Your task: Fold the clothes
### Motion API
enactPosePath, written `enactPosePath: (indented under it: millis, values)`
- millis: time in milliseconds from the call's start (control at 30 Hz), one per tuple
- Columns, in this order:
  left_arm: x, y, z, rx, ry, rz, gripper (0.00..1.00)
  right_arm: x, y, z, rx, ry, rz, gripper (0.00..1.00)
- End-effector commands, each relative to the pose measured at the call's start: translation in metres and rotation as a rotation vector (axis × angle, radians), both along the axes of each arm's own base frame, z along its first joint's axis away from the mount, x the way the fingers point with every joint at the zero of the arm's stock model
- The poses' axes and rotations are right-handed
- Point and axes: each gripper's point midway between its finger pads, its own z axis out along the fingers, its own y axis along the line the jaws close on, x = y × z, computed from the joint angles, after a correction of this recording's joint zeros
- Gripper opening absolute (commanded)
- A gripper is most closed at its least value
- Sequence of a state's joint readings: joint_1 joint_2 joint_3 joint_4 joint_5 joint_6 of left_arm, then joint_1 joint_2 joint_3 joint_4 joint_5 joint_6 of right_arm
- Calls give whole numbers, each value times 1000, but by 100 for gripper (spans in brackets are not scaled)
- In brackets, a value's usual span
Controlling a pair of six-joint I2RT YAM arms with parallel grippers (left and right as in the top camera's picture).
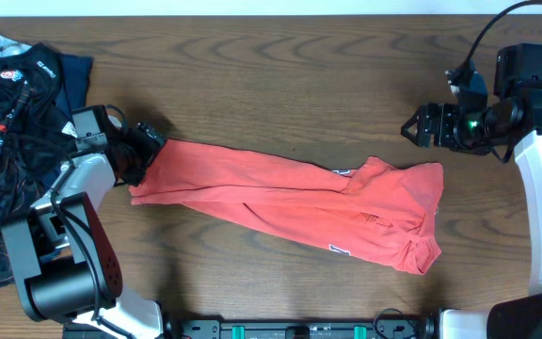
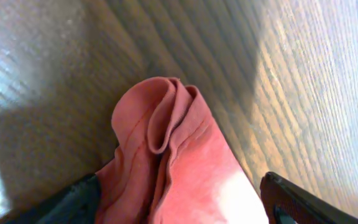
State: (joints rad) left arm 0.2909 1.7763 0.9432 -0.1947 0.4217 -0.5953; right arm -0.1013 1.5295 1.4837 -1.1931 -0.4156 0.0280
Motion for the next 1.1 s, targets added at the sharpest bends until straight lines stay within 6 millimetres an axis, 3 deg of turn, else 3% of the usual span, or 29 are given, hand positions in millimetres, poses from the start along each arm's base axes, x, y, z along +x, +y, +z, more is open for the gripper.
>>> enactPosePath:
  millis: [0, 233, 367, 600, 833, 867, 967, 1000, 1067]
  values:
    - [-8, 13, 1, 8, 17, -7, 86, 0, 4, 10, -5, -36, 46, 86]
    - [-28, 50, -6, 47, 60, 35, 86, -3, 5, 9, -13, -34, 74, 86]
    - [-32, 54, -9, 69, 64, -2, 86, -3, 8, 11, 4, -40, 80, 86]
    - [-46, 30, -34, 20, 152, -92, 81, -3, 13, 14, 35, -46, 91, 85]
    - [-37, -12, -37, -149, 29, -301, 78, -3, 14, 13, 35, -44, 92, 85]
    - [-37, -17, -38, -168, 17, -324, 73, -4, 14, 13, 36, -41, 91, 85]
    - [-39, -27, -42, -227, 1, -358, 24, -4, 14, 13, 36, -39, 91, 84]
    - [-40, -28, -43, -239, 3, -359, 19, -4, 14, 13, 36, -38, 91, 84]
    - [-41, -31, -45, -263, 2, -362, 19, -5, 14, 13, 36, -37, 91, 84]
